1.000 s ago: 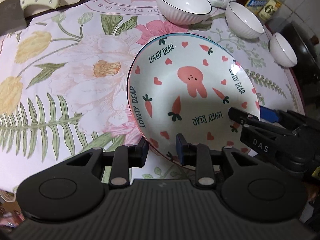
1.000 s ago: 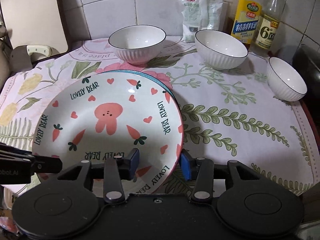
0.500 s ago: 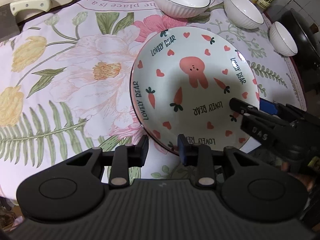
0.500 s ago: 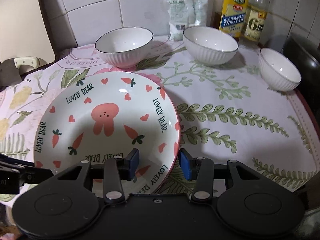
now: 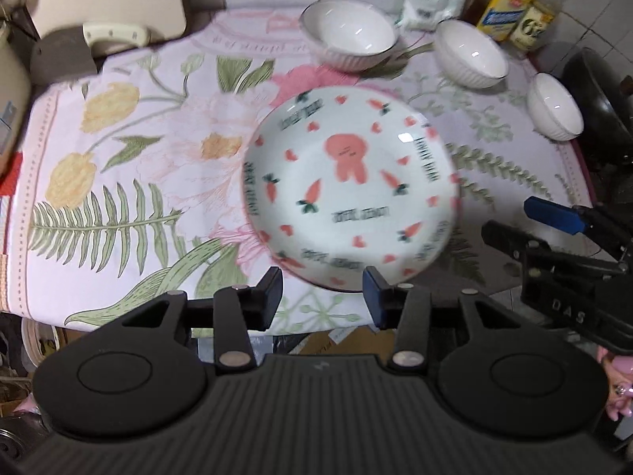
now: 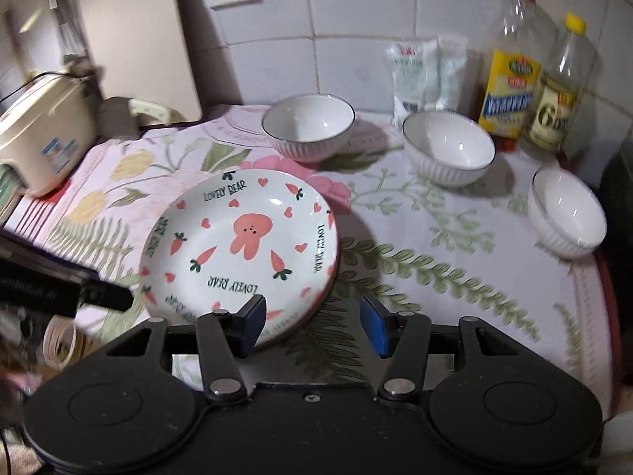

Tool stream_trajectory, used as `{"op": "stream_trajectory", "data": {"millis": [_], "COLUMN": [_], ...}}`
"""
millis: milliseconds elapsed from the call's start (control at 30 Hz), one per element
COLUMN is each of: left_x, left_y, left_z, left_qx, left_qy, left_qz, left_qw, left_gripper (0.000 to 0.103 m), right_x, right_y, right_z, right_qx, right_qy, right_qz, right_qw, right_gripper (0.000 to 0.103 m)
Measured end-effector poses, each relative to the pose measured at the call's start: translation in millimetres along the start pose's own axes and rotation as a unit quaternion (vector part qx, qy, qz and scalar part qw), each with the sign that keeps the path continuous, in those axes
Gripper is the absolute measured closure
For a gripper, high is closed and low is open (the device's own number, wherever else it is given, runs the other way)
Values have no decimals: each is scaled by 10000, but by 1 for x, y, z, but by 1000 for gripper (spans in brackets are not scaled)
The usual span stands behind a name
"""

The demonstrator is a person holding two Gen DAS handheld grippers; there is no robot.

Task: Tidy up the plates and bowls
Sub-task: 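Open both grippers and pull back from the plate stack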

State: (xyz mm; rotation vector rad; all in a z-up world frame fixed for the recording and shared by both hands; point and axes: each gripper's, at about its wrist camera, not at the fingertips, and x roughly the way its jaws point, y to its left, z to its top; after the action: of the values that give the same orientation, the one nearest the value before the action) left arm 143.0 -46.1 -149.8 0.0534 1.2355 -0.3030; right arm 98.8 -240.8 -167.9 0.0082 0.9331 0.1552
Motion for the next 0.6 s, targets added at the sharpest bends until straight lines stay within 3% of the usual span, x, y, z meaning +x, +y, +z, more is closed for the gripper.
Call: {"op": "stream_trajectory", "data": {"millis": [233,333,600], "left_x": [-50,-67,-90], "left_y": [-54,-78,-137], "left_z": [-6,-11,-32], "left_qx": [-21,77,135], "left_qy": [-452,-598,-645], "left_qz": [142,193,191], "left_qw": [9989,9980,9976], "left_gripper": [57,55,51], "right_x": [-49,-69,-116], "right_y": [-34,-49,-90], "right_z": [-6,-10,-19], "right_qx": [-271,-279,-341], "right_qy": [-76,-146,-397], "right_qz": [280,358,350], "right_qw": [9992,9989,9980], "right_gripper": [45,38,34]}}
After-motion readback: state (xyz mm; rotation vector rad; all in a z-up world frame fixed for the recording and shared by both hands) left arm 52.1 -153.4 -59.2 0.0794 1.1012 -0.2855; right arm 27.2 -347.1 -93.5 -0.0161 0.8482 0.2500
